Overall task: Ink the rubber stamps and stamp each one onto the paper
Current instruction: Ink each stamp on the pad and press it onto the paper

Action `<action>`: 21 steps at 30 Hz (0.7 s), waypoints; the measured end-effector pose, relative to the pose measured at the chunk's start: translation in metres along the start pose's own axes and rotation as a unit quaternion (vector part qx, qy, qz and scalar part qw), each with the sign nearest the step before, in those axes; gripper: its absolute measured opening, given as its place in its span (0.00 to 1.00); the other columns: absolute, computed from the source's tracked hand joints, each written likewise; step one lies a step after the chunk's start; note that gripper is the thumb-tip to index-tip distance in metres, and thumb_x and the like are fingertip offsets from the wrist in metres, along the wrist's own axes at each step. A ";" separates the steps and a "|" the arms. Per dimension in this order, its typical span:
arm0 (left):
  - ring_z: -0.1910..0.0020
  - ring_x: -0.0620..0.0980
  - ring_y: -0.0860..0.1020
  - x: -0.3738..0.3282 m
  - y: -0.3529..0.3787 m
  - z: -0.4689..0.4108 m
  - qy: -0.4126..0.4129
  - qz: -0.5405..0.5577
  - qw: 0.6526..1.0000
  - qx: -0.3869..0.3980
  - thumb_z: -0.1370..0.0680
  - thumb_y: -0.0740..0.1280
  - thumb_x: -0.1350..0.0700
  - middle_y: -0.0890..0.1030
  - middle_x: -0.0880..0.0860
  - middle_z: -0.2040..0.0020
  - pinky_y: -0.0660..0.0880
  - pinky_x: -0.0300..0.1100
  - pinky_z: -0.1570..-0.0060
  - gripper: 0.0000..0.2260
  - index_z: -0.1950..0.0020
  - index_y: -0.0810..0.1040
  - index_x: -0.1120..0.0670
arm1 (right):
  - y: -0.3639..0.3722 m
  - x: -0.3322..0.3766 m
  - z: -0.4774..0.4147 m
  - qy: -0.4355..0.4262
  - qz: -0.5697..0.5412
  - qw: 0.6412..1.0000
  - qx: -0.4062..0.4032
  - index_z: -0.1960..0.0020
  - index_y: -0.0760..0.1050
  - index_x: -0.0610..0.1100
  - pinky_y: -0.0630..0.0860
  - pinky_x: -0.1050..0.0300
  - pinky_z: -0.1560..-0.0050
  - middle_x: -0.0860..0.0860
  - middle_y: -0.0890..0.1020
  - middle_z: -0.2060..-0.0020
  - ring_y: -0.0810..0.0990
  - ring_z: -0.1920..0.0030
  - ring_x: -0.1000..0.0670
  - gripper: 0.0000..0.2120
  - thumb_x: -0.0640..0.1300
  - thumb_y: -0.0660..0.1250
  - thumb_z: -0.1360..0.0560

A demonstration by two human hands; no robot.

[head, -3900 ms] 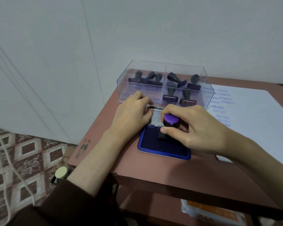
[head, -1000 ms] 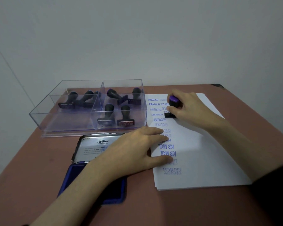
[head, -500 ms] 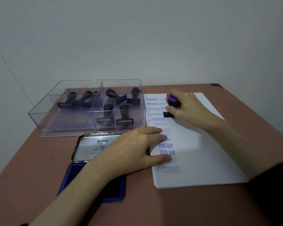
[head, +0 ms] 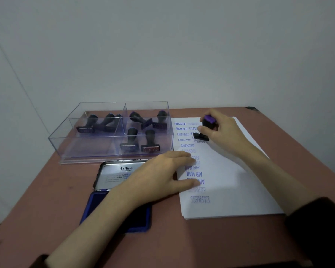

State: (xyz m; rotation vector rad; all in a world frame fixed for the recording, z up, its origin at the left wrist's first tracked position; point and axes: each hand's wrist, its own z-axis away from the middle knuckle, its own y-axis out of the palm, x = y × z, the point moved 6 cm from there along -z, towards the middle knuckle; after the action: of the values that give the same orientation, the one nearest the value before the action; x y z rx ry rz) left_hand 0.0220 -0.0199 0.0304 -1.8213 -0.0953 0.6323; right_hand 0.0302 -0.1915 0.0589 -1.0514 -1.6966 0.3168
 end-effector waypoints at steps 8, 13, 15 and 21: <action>0.53 0.40 0.76 0.031 -0.057 0.053 -0.069 0.006 0.986 -0.153 0.26 0.59 0.42 0.80 0.43 0.52 0.72 0.36 0.50 0.18 0.49 0.82 0.50 | -0.005 0.054 0.029 -0.027 -0.086 0.996 -0.003 0.53 0.74 0.46 0.69 0.73 0.64 0.57 0.77 0.64 0.73 0.67 0.60 0.07 0.44 0.71 0.28; 0.55 0.50 0.77 0.078 -0.064 0.091 -0.168 -0.047 0.967 -0.185 0.27 0.60 0.46 0.80 0.49 0.56 0.73 0.44 0.54 0.16 0.50 0.82 0.52 | 0.032 0.108 0.067 -0.093 -0.133 0.983 0.086 0.54 0.75 0.47 0.68 0.72 0.65 0.56 0.76 0.66 0.73 0.68 0.60 0.06 0.45 0.71 0.28; 0.54 0.52 0.75 0.086 -0.062 0.097 -0.180 -0.065 0.964 -0.185 0.27 0.61 0.48 0.80 0.50 0.55 0.69 0.43 0.54 0.15 0.50 0.83 0.53 | 0.049 0.125 0.078 -0.128 -0.128 0.977 0.109 0.54 0.76 0.47 0.66 0.71 0.66 0.55 0.76 0.68 0.71 0.70 0.59 0.05 0.45 0.71 0.28; 0.57 0.49 0.68 0.090 -0.059 0.099 -0.158 -0.074 0.963 -0.206 0.25 0.68 0.55 0.79 0.52 0.54 0.59 0.36 0.58 0.08 0.48 0.82 0.54 | 0.081 0.154 0.099 -0.201 -0.113 0.961 0.152 0.54 0.74 0.50 0.62 0.69 0.72 0.55 0.73 0.73 0.66 0.75 0.55 0.06 0.45 0.70 0.27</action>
State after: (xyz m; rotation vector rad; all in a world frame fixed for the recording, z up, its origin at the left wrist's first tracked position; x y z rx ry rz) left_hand 0.0674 0.1192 0.0302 -2.0696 -0.6104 0.8376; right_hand -0.0243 0.0009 0.0648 -0.5829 -2.0286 0.6526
